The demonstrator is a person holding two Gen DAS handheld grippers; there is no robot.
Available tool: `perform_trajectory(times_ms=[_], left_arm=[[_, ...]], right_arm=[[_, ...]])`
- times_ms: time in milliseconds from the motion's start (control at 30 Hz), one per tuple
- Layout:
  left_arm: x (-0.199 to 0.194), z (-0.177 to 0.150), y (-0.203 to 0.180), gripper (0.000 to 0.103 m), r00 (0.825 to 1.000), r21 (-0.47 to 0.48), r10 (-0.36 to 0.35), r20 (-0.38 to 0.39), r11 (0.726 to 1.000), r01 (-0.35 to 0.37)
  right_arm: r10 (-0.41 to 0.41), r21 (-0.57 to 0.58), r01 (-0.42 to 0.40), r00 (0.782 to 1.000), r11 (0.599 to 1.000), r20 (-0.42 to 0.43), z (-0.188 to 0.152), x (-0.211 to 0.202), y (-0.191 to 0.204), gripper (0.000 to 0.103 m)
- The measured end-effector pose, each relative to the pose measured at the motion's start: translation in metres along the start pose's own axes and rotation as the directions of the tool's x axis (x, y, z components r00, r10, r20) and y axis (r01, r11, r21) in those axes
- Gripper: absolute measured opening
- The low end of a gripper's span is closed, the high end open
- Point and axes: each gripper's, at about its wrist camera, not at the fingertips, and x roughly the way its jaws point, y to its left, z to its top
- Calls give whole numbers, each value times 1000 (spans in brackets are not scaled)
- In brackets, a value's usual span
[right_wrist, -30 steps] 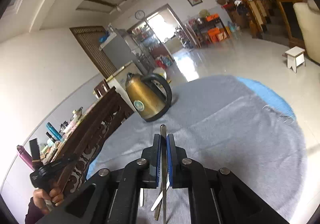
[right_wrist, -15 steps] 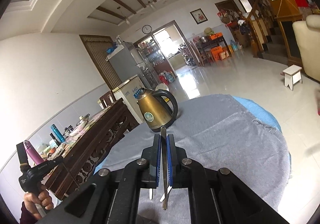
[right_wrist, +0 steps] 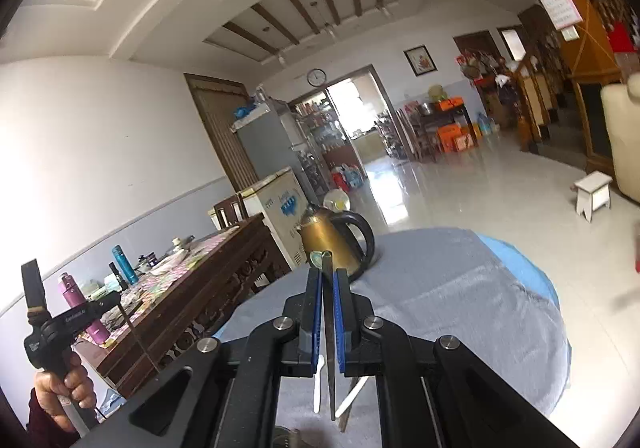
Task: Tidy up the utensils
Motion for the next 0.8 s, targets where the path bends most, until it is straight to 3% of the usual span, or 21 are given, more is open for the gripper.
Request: perform_trajectory(times_ms=[367, 800], left_arm=[[-17, 22, -34, 5, 990, 36, -50, 129, 998, 46], [-11, 0, -74, 5, 985, 20, -136, 108, 991, 135]], right_arm=[[87, -56, -85, 995, 995, 42, 14, -9, 42, 6], [146, -128, -147, 989, 981, -16, -13, -15, 74, 6]])
